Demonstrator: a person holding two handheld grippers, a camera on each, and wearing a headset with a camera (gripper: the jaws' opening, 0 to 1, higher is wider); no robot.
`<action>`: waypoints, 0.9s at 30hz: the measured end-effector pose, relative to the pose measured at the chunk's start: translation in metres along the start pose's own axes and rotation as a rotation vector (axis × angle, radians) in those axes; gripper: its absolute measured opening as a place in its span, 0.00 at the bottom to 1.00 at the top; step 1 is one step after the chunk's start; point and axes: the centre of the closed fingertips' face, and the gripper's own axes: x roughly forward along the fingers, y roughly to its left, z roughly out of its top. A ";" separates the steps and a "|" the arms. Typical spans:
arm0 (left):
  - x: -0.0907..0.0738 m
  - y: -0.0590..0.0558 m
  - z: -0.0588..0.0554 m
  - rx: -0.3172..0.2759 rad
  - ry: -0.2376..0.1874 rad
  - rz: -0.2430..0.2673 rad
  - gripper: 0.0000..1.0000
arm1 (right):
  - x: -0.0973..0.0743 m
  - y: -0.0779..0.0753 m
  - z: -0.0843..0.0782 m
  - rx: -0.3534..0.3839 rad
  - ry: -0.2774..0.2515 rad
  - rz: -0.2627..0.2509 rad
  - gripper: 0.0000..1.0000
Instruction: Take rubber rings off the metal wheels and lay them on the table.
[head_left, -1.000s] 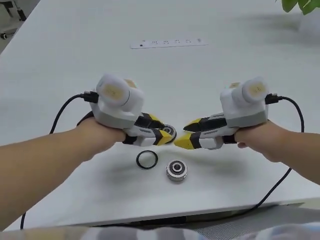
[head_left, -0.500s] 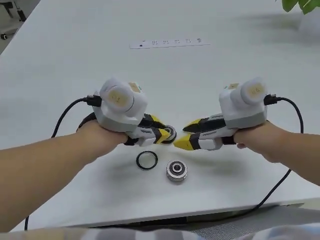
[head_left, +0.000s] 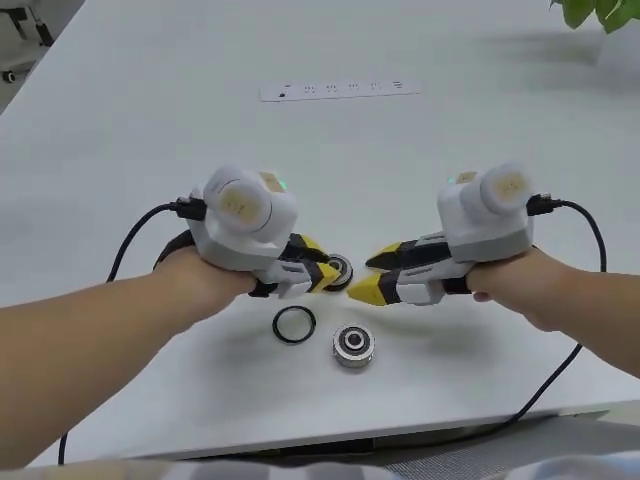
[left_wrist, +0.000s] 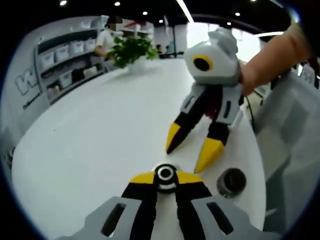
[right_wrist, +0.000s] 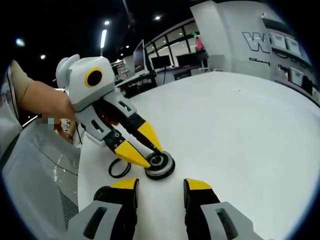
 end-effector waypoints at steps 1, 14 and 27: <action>0.000 0.000 -0.001 -0.011 -0.002 -0.001 0.15 | 0.000 0.000 0.000 -0.001 0.000 0.000 0.34; -0.002 0.000 0.000 -0.041 -0.038 0.013 0.14 | 0.013 0.004 0.004 -0.040 0.004 0.003 0.32; -0.001 0.000 0.000 -0.041 -0.042 0.018 0.13 | 0.018 0.000 0.010 -0.113 -0.006 -0.014 0.23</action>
